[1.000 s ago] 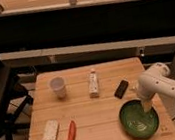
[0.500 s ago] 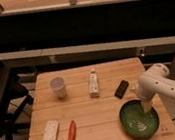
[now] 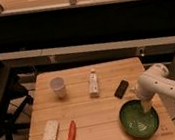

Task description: Drag the ceramic bowl in a circle

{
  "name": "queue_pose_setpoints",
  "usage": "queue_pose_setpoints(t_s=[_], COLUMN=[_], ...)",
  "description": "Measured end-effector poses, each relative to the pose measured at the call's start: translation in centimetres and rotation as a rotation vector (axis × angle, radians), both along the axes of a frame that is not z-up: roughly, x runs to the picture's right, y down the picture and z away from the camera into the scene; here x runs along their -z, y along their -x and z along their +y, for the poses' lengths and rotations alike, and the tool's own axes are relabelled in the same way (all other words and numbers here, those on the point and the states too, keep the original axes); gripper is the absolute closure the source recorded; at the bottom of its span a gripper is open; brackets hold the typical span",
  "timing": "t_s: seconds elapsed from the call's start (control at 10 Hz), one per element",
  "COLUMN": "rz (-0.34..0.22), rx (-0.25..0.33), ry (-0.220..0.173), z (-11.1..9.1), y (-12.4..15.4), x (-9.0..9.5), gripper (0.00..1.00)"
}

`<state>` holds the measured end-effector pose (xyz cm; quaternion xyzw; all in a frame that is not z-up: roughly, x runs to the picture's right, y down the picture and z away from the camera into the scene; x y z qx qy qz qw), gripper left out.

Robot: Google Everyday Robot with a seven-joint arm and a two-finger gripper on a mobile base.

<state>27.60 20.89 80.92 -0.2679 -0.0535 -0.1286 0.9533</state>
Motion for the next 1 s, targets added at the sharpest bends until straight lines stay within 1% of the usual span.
queue_pose_setpoints(t_s=[1.0], rz=[-0.024], rx=[0.022], ry=[0.015], z=[0.44], y=[0.12], x=[-1.07], gripper=[0.2])
